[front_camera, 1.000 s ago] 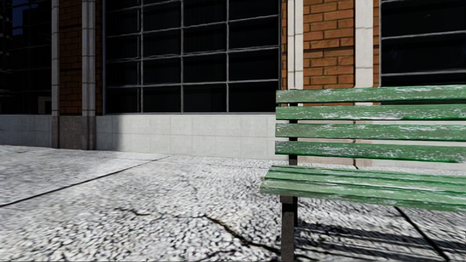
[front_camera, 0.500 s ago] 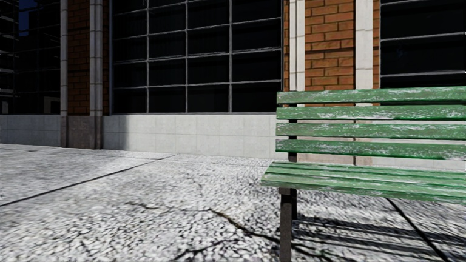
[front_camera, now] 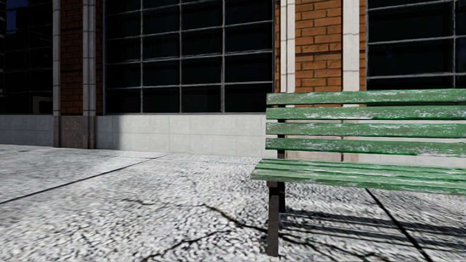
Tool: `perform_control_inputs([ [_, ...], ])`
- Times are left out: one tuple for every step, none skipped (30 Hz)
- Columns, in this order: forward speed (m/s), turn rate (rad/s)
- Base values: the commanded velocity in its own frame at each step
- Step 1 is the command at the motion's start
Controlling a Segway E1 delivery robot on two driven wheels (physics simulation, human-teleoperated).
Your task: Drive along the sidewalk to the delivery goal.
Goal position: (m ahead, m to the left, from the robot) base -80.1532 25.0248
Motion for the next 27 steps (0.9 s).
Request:
perform_control_inputs([
  [-0.23,-0.45],
  [-0.23,-0.46],
  [-0.23,-0.46],
  [-0.23,-0.46],
  [-0.23,-0.46],
  [-0.23,-0.52],
  [-0.23,-0.55],
  [-0.23,-0.55],
  [-0.23,-0.56],
  [-0.23,-0.56],
  [-0.23,-0.56],
  [-0.23,-0.56],
  [-0.16,-0.51],
  [0.00,-0.23],
  [0.00,-0.07],
  [0.00,0.00],
  [0.00,0.00],
  [0.00,0.00],
  [0.00,0.00],
  [0.00,0.00],
  [0.00,0.00],
  [0.00,0.00],
  [0.00,0.00],
  [0.00,0.00],
  [0.00,0.00],
  [0.00,0.00],
  [0.11,0.00],
])
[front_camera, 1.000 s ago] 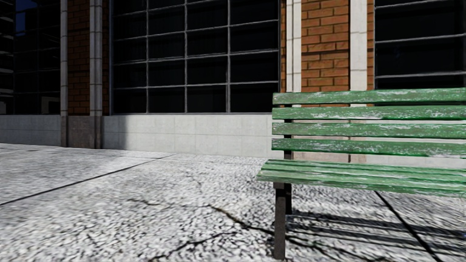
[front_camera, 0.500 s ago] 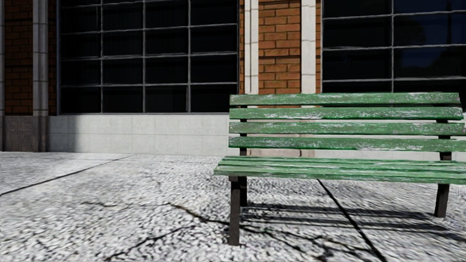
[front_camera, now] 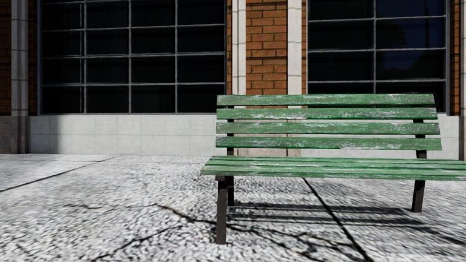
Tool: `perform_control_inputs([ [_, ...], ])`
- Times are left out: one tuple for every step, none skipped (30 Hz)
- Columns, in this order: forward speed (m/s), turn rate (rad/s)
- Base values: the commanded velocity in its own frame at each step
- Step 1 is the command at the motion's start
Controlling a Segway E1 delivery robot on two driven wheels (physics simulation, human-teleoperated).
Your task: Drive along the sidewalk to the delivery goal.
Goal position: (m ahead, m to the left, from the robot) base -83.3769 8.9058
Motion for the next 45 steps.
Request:
perform_control_inputs([
  [0.26,-0.13],
  [0.26,-0.13],
  [0.33,-0.25],
  [0.38,-0.38],
  [0.39,-0.52],
  [0.40,-0.56],
  [0.40,-0.56],
  [0.41,-0.57],
  [0.43,-0.57],
  [0.44,-0.57],
  [0.44,-0.57],
  [0.45,-0.57],
  [0.45,-0.59],
  [0.46,-0.62],
  [0.46,-0.67],
  [0.46,-0.67],
  [0.46,-0.68],
  [0.46,-0.68],
  [0.46,-0.68],
  [0.46,-0.68],
  [0.44,-0.68],
  [0.44,-0.68],
  [0.44,-0.68],
  [0.44,-0.68],
  [0.43,-0.68],
  [0.43,-0.68],
  [0.42,-0.68],
  [0.42,-0.68],
  [0.42,-0.68],
  [0.42,-0.68],
  [0.42,-0.68],
  [0.42,-0.68],
  [0.42,-0.68],
  [0.42,-0.68],
  [0.42,-0.68],
  [0.44,-0.68],
  [0.44,-0.68],
  [0.45,-0.68],
  [0.45,-0.68],
  [0.45,-0.68],
  [0.45,-0.68],
  [0.46,-0.68],
  [0.46,-0.68],
  [0.48,-0.68],
  [0.48,-0.68],
])
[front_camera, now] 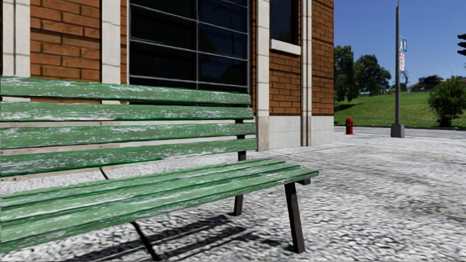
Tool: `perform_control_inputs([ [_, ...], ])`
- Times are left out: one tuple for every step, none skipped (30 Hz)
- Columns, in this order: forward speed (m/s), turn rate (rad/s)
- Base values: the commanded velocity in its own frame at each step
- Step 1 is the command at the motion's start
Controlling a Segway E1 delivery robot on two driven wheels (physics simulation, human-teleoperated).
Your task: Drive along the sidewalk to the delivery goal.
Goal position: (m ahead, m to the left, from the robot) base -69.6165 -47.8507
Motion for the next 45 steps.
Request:
perform_control_inputs([
  [0.51,-0.68],
  [0.52,-0.68],
  [0.52,-0.68],
  [0.52,-0.68],
  [0.52,-0.68],
  [0.53,-0.68],
  [0.53,-0.68],
  [0.53,-0.68],
  [0.53,-0.68],
  [0.53,-0.68],
  [0.53,-0.68],
  [0.53,-0.68],
  [0.53,-0.68],
  [0.53,-0.68],
  [0.53,-0.68],
  [0.53,-0.68],
  [0.52,-0.68],
  [0.52,-0.68],
  [0.52,-0.68],
  [0.52,-0.68],
  [0.52,-0.68],
  [0.51,-0.69],
  [0.51,-0.69],
  [0.51,-0.69],
  [0.51,-0.69],
  [0.51,-0.69],
  [0.51,-0.69],
  [0.51,-0.69],
  [0.51,-0.69],
  [0.51,-0.69],
  [0.51,-0.69],
  [0.51,-0.69],
  [0.51,-0.69],
  [0.51,-0.69],
  [0.51,-0.69],
  [0.51,-0.69],
  [0.51,-0.69],
  [0.51,-0.69],
  [0.51,-0.69],
  [0.51,-0.69],
  [0.51,-0.69],
  [0.51,-0.69],
  [0.51,-0.69],
  [0.51,-0.69],
  [0.51,-0.69],
])
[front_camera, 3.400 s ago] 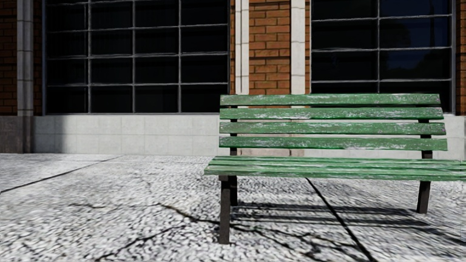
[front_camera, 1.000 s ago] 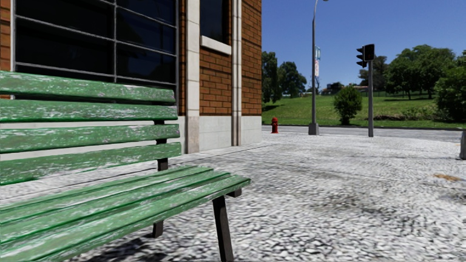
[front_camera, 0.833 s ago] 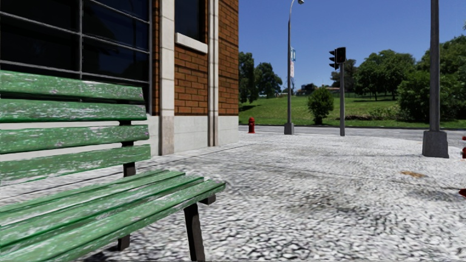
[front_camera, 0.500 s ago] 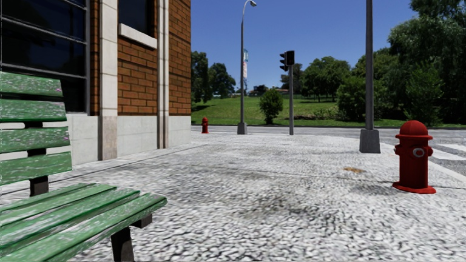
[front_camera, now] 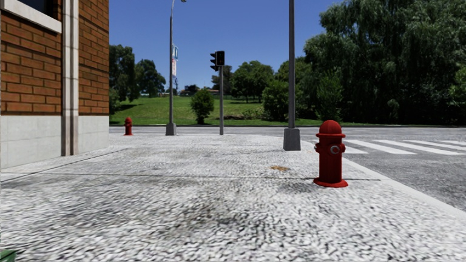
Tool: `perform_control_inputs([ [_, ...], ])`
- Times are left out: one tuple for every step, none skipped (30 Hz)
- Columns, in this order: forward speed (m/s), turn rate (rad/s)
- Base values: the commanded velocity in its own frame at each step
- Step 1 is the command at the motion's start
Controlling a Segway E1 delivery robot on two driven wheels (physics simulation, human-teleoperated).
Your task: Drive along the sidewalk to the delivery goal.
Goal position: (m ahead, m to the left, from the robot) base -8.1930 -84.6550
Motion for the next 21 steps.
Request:
perform_control_inputs([
  [0.51,-0.69],
  [0.51,-0.69],
  [0.51,-0.69],
  [0.51,-0.63],
  [0.51,-0.63],
  [0.51,0.00],
  [0.51,0.00],
  [0.51,0.00],
  [0.51,0.00],
  [0.51,0.00],
  [0.51,0.00],
  [0.51,0.00],
  [0.51,0.00],
  [0.51,0.00],
  [0.51,0.00],
  [0.51,0.00],
  [0.51,0.00],
  [0.51,0.00],
  [0.51,0.00],
  [0.51,0.00],
  [0.51,0.00],
])
